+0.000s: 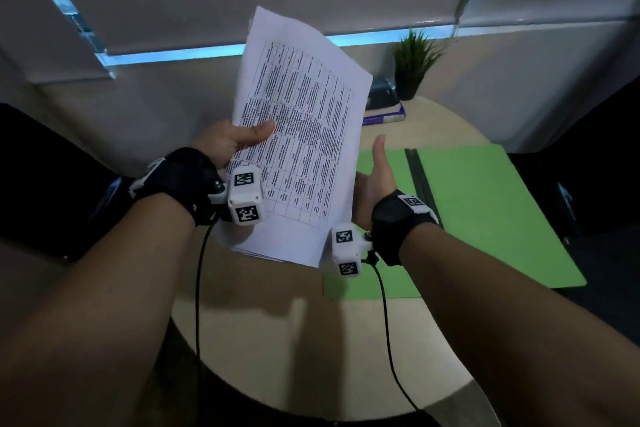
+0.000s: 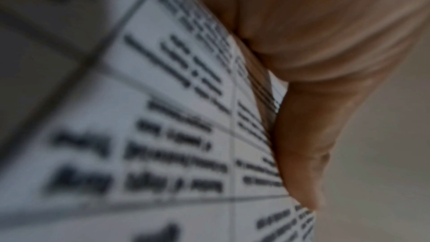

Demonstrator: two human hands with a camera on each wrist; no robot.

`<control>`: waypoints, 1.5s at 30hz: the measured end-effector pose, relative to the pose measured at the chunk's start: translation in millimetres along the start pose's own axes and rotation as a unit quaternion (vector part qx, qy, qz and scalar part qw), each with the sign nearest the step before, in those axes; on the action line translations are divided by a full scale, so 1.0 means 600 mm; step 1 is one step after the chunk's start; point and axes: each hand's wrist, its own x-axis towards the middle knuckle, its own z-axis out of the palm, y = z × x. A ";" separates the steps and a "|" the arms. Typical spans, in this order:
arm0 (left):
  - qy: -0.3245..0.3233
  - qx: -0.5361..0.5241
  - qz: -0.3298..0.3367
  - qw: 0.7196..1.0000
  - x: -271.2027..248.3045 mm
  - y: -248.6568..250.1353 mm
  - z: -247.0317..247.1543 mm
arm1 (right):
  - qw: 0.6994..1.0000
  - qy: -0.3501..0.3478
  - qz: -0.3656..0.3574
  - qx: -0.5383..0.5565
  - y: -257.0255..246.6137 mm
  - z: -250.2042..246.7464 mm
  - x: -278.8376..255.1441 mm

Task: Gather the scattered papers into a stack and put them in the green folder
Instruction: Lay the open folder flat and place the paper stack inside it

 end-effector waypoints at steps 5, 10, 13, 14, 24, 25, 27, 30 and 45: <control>-0.043 0.007 0.006 0.999 0.062 -0.005 0.102 | 0.998 -0.024 -0.056 0.024 -0.072 -0.094 -0.062; -0.013 0.073 -0.008 0.997 0.136 -0.073 0.212 | 0.945 0.174 -0.108 -0.255 -0.139 -0.194 -0.117; 0.002 0.105 -0.047 0.993 0.161 -0.148 0.297 | 0.852 0.290 -0.132 -0.415 -0.177 -0.251 -0.141; 0.008 0.112 -0.057 0.992 0.168 -0.171 0.325 | 0.835 0.313 -0.137 -0.431 -0.190 -0.270 -0.145; -0.009 0.295 -0.146 0.944 0.207 -0.285 0.498 | 0.657 0.368 -0.081 -0.653 -0.295 -0.393 -0.131; -0.012 0.330 -0.145 0.933 0.207 -0.287 0.507 | 0.656 0.374 -0.078 -0.651 -0.297 -0.403 -0.124; -0.011 0.367 -0.139 0.920 0.211 -0.291 0.525 | 0.659 0.387 -0.074 -0.640 -0.296 -0.422 -0.115; -0.008 0.382 -0.128 0.915 0.212 -0.295 0.546 | 0.660 0.394 -0.055 -0.637 -0.294 -0.446 -0.099; -0.044 0.577 -0.023 0.816 0.235 -0.290 0.552 | 0.649 0.442 0.032 -0.618 -0.292 -0.489 -0.078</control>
